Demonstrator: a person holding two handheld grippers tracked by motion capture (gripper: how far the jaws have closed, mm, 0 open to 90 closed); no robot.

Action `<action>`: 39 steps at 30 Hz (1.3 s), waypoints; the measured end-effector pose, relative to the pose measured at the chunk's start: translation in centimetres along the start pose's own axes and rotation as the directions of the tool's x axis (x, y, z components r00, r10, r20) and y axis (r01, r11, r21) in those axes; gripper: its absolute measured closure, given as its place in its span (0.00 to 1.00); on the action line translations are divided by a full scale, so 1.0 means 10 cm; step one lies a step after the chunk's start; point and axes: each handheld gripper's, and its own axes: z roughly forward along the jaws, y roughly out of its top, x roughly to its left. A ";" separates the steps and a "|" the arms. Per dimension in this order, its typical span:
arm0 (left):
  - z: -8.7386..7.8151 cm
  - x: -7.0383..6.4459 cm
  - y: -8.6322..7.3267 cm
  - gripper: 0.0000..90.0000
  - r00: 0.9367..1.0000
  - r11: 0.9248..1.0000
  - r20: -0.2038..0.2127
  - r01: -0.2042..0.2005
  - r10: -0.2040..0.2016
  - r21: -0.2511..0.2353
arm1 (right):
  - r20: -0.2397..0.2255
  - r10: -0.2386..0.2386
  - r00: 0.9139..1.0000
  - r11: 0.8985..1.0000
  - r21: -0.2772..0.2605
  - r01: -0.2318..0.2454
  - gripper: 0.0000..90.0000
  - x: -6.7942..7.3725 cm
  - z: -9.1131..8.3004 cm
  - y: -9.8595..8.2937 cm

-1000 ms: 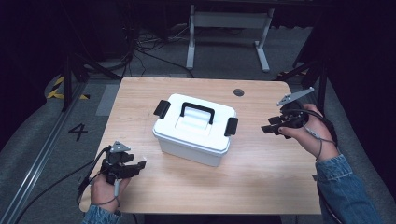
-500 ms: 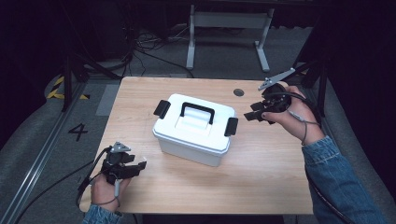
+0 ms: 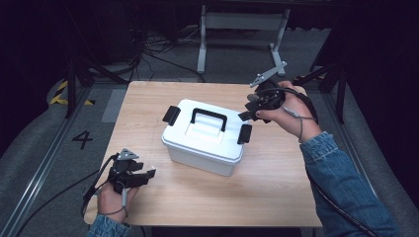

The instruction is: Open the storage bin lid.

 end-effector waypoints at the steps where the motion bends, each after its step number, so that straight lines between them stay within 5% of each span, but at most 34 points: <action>1: 0.00 0.00 0.00 0.48 1.000 1.000 0.000 -0.005 0.005 0.002 | -0.015 -0.004 1.000 1.000 -0.002 0.004 0.54 0.01 0.04 0.04; 2: 0.00 -0.01 0.01 0.48 1.000 1.000 -0.008 -0.020 0.020 0.013 | -0.047 -0.012 0.999 1.000 -0.003 0.011 0.54 0.04 0.10 0.10; 14: 0.01 -0.04 0.01 0.48 0.999 0.999 -0.017 -0.032 0.033 0.021 | -0.089 -0.087 0.992 0.995 0.043 0.091 0.55 0.19 0.46 0.44; 28: 0.02 -0.05 0.01 0.48 0.999 0.998 -0.019 -0.050 0.051 0.036 | -0.109 -0.093 0.990 0.991 0.085 0.103 0.57 0.18 0.78 0.58; 39: 0.06 -0.04 0.03 0.49 0.998 0.997 -0.011 -0.062 0.062 0.045 | -0.128 -0.122 0.984 0.978 0.154 0.141 0.74 0.22 0.91 0.63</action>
